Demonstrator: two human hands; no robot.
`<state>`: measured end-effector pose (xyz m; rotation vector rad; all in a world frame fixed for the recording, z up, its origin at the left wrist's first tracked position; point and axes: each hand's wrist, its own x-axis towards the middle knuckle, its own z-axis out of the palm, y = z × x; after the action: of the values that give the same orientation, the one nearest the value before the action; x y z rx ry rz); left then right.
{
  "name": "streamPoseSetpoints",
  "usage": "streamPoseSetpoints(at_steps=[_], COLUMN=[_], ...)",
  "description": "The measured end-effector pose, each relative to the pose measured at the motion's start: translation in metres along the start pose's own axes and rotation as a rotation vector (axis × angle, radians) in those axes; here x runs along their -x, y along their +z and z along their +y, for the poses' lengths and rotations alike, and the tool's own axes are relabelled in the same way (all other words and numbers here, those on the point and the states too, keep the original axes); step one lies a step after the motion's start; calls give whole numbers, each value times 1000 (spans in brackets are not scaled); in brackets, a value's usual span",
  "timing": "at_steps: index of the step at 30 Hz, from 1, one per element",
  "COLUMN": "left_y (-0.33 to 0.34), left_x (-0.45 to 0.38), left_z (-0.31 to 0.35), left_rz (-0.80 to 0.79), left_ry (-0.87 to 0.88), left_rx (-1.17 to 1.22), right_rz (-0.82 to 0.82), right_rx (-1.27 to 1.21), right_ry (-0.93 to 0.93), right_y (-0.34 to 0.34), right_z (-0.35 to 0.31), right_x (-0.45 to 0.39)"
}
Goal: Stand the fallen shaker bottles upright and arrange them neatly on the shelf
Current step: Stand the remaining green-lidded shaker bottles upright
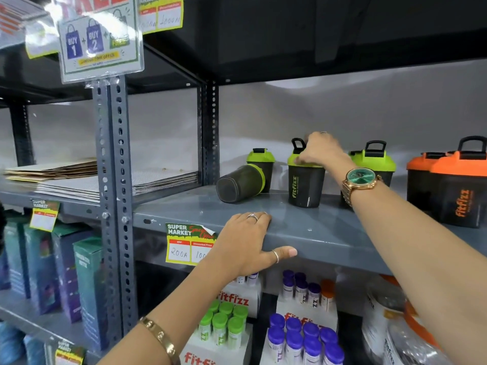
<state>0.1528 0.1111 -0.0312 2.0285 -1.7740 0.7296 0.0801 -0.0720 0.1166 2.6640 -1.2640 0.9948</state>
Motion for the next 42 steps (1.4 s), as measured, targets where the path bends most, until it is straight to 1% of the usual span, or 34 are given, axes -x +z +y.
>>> streamPoseSetpoints(at_steps=[3, 6, 9, 14, 17, 18, 19, 21, 22, 23, 24, 26, 29, 31, 34, 39, 40, 42], left_y=[0, 0, 0, 1, 1, 0, 0, -2, -3, -5, -7, -11, -16, -18, -19, -16, -16, -15], left_x=[0, 0, 0, 0, 1, 2, 3, 6, 7, 9, 11, 16, 22, 24, 28, 31, 31, 30], left_z=[0, 0, -1, -1, -1, -1, -1, -3, -6, -9, -15, -26, -44, -53, -62, -64, -64, -65], left_rz=[9, 12, 12, 16, 19, 19, 22, 42, 52, 54, 46, 21, -11, -31, -46, -35, -32, -26], left_ry=[5, 5, 5, 7, 11, 10, 2, -25, -37, -47, -59, -92, -126, -138, -150, -146, -145, -143], left_rx=[4, 4, 5, 18, 39, 53, 73, 108, 103, 75, 37, -22, -70, -105, -137, -122, -130, -145], right_rz=[-60, -138, -178, -181, -170, -118, -16, 249, 361, 435, 474, 489, 450, 377, 224, 10, -45, -182], right_rx=[-57, -202, -249, -314, -451, -498, -501, -382, -312, -268, -248, -234, -242, -257, -303, -387, -428, -629], right_ry=[-67, -70, -59, -45, -17, -1, -1, -48, -90, -129, -169, -236, -269, -238, -149, 4, 40, 163], right_y=[-3, -4, -4, 1, 5, 7, 8, 11, 12, 12, 13, 16, 24, 32, 45, 68, 72, 79], right_z=[9, 17, 24, 28, 25, 23, 21, 14, 10, 5, 0, -12, -31, -42, -59, -82, -86, -92], right_x=[-2, -7, -10, -7, 1, 5, 11, 21, 25, 28, 30, 33, 32, 30, 24, 14, 13, 11])
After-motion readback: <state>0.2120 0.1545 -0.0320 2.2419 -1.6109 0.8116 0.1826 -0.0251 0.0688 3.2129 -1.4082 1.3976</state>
